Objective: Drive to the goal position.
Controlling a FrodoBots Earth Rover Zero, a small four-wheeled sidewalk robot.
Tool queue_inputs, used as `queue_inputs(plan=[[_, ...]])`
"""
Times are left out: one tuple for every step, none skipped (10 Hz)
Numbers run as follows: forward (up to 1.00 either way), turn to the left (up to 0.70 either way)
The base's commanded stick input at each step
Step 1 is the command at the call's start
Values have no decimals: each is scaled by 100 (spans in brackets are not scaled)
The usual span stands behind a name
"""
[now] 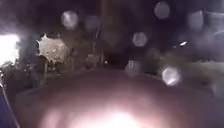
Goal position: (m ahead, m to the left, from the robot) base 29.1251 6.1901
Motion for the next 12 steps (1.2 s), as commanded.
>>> queue_inputs(plan=[[50, -9], [50, 2], [50, 0], [50, 0], [50, 0], [50, 0], [50, 0], [50, 0], [50, 0], [50, 0], [50, 6], [50, 3]])
